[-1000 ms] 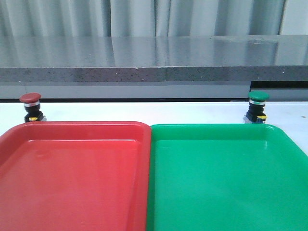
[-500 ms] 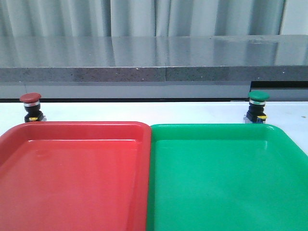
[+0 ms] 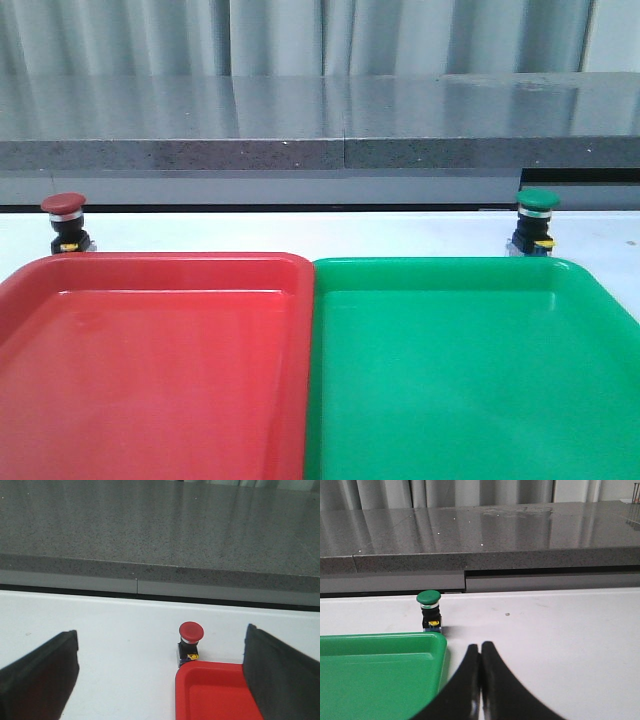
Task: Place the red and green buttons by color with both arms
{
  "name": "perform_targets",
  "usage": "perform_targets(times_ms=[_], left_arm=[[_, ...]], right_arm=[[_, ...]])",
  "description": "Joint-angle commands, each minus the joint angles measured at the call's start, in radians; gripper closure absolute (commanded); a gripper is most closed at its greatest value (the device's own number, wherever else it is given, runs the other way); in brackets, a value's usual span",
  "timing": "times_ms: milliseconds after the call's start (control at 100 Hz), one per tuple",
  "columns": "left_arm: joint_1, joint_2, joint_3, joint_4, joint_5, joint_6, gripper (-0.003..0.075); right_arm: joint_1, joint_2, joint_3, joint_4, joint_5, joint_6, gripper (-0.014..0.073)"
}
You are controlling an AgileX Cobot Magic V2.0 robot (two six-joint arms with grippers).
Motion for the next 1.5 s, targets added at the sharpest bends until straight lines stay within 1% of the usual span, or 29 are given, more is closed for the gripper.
perform_targets(times_ms=[0,140,290,660,870,1040,1180,1490], left_arm=[[-0.008,0.045,-0.063,-0.011,-0.071,0.0,0.0081],[-0.008,0.135,-0.129,-0.011,-0.028,0.0,0.0081],[-0.017,0.239,-0.216,-0.013,0.055,0.0,0.0081],[-0.111,0.502,-0.458,-0.017,0.298,0.0,0.0081],[-0.113,0.649,-0.603,-0.08,0.4,0.0,0.0081],[-0.113,0.78,-0.719,-0.09,0.488,0.0,0.0081],[-0.113,0.87,-0.785,-0.09,0.532,0.0,0.0081],[-0.113,1.042,-0.861,-0.086,0.532,-0.005,0.0081]], right_arm=[[0.001,-0.022,-0.019,-0.007,-0.075,-0.009,0.0657],[0.001,-0.022,-0.019,-0.007,-0.075,-0.009,0.0657],[0.001,-0.022,-0.019,-0.007,-0.075,-0.009,0.0657],[0.001,-0.022,-0.019,-0.007,-0.075,-0.009,0.0657],[0.001,-0.022,-0.019,-0.007,-0.075,-0.009,0.0657],[0.001,-0.022,-0.019,-0.007,-0.075,-0.009,0.0657],[0.001,-0.022,-0.019,-0.007,-0.075,-0.009,0.0657],[0.001,-0.022,-0.019,-0.007,-0.075,-0.009,0.0657]])
